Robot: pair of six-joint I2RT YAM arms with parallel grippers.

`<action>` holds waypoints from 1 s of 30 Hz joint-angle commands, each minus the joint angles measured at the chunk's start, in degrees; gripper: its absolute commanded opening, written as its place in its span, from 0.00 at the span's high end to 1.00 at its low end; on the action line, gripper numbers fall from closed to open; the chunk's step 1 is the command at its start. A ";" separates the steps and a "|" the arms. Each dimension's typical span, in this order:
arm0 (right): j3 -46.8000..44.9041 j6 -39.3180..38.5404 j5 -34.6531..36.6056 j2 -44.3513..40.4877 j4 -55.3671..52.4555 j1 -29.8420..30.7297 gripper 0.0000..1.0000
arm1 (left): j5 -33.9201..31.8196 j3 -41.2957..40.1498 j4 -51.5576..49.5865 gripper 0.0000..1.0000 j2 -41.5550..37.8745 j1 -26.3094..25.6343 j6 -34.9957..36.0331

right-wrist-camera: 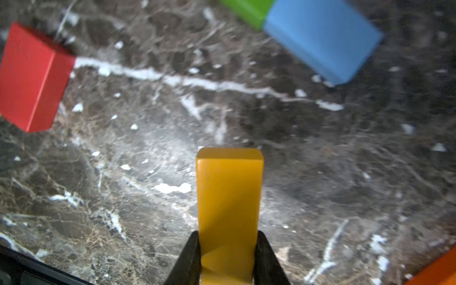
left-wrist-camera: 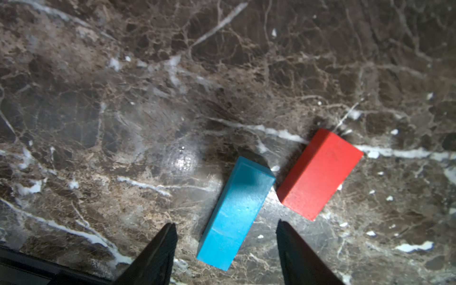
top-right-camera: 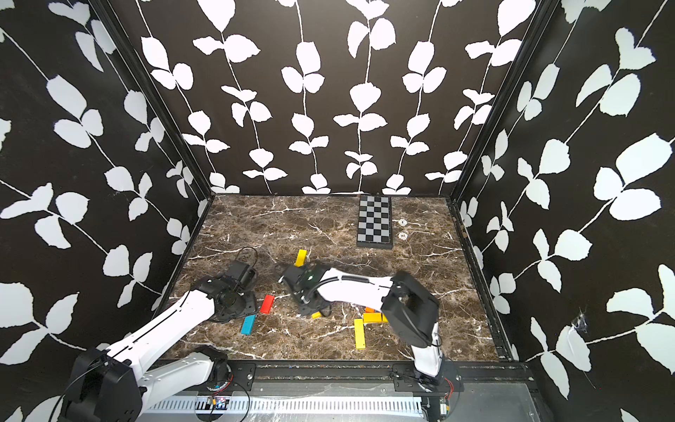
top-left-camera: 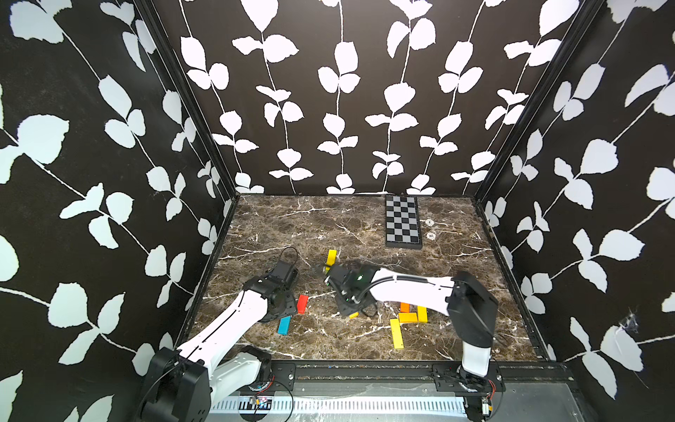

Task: Assemble the letter h with building blocks
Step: Place the building block at the center of the board.

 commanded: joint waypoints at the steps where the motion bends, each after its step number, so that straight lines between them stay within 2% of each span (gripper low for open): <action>1: 2.44 5.71 0.59 2.14 -2.65 0.27 0.79 | -2.67 1.94 -1.99 0.33 -1.61 -0.40 -1.03; 6: 9.82 8.95 -1.33 8.80 -2.77 0.23 0.80 | -5.44 3.49 -3.21 0.33 -5.90 -0.41 -1.06; 12: 23.71 11.65 -2.59 18.28 -7.75 0.52 0.80 | -4.30 4.61 -3.23 0.36 -5.45 -0.27 -0.26; 13: 25.34 12.62 -2.35 19.69 -8.88 0.35 0.77 | -4.12 4.50 -3.02 0.36 -5.40 -0.31 0.02; 16: 27.89 14.26 -4.05 22.26 -10.38 -0.60 0.49 | -2.55 4.14 -1.50 0.33 -4.82 -0.31 1.08; 17: 27.88 14.53 -4.39 21.98 -10.06 -0.81 0.45 | -1.47 4.18 -1.06 0.31 -4.26 -0.44 1.62; 21: 23.94 15.03 -3.98 16.20 -7.10 -0.95 0.23 | 2.56 5.12 0.64 0.28 -0.27 -1.70 3.90; 25: 14.43 15.66 1.01 2.92 -3.66 -2.48 0.24 | 4.06 7.31 3.12 0.26 3.61 -5.89 5.39; 30: 2.80 15.47 5.33 -13.39 -3.68 -8.23 0.27 | 4.98 13.29 5.65 0.23 11.83 -13.14 6.60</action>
